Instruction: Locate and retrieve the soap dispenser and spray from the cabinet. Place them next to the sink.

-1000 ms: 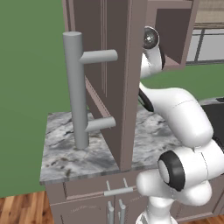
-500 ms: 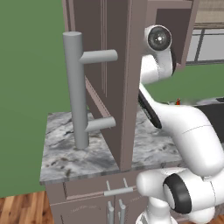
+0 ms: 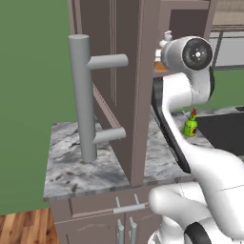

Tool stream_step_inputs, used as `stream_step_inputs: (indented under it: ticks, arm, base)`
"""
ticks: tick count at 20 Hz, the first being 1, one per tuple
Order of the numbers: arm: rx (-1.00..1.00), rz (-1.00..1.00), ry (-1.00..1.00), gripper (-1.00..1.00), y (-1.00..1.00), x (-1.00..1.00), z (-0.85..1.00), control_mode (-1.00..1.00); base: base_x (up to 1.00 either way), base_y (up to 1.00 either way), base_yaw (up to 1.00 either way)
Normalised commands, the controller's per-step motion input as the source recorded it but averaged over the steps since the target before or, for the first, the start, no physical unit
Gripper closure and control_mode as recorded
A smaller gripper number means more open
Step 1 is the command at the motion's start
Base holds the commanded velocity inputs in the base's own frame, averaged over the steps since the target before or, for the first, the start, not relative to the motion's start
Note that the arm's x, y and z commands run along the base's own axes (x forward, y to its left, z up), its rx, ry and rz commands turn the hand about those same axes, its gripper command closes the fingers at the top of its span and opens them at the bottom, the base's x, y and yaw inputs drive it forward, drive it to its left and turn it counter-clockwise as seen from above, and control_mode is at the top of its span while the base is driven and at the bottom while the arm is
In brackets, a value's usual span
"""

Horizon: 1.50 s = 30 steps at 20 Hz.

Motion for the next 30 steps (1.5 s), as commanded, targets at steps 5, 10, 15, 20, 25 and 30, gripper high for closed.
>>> stream_step_inputs:
  ticks: [5,10,15,20,25,30]
  arm:
    - [0.00,0.09,-0.01,1.00,-0.42,-0.83,-0.11,-1.00]
    - [0.00,0.11,0.00,1.00,-0.25,-0.87,-0.05,-1.00]
    - [0.00,0.18,-0.02,1.00,-0.22,-0.89,-0.17,-1.00]
    - [0.00,0.06,0.01,1.00,-0.08,-0.41,-0.01,-1.00]
    - [-0.07,0.10,-0.03,1.00,-0.38,-0.10,-0.28,-1.00]
    - [-0.09,0.16,-0.08,1.00,-0.60,-0.01,-0.41,-1.00]
  base:
    - [0.00,0.00,0.00]
    - [0.00,0.00,0.00]
    - [0.00,0.00,0.00]
    - [0.00,0.00,0.00]
    - [0.00,0.00,0.00]
    - [0.00,0.00,0.00]
